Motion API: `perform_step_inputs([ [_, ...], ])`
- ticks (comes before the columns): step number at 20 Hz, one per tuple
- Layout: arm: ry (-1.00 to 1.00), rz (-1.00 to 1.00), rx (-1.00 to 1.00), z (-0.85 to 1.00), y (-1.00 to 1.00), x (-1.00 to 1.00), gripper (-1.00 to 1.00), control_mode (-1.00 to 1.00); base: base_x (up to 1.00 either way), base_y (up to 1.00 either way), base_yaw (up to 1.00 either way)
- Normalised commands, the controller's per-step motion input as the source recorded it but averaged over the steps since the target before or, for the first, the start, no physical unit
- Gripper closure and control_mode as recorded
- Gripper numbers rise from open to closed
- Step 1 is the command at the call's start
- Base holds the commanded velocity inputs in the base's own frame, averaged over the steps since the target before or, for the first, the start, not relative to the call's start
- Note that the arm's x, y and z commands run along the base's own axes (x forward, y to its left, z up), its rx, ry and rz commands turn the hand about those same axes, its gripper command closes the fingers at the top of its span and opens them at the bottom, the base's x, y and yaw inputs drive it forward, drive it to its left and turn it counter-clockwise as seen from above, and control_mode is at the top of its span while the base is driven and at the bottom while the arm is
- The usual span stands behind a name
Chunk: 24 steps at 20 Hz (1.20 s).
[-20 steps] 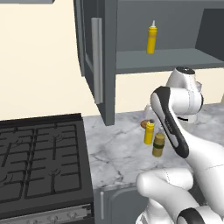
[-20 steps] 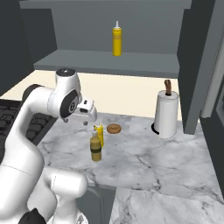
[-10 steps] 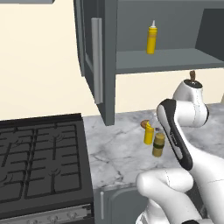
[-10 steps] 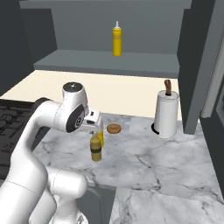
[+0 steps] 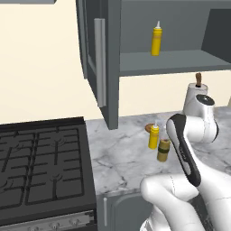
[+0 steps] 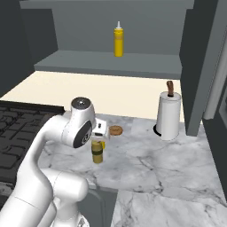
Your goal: Pick the oil and vinegar bottle and mustard from the counter and place them in the cabinet.
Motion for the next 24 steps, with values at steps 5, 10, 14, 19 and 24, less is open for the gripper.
perform_step_inputs([
  [5,-0.03,0.06,0.00,-0.30,-0.12,0.00,-1.00,-1.00,0.00,0.00,0.00],
  [10,-0.01,0.08,0.00,-0.33,-0.04,0.00,-1.00,-1.00,0.00,0.00,0.00],
  [14,-0.01,0.07,0.00,-0.27,-0.01,0.00,-1.00,-1.00,0.00,0.00,0.00],
  [19,0.00,0.05,0.02,-0.20,-0.03,0.04,-1.00,-1.00,0.00,0.00,0.00],
  [24,0.00,0.02,0.05,-0.10,0.00,0.14,-1.00,-1.00,0.00,0.00,0.00],
])
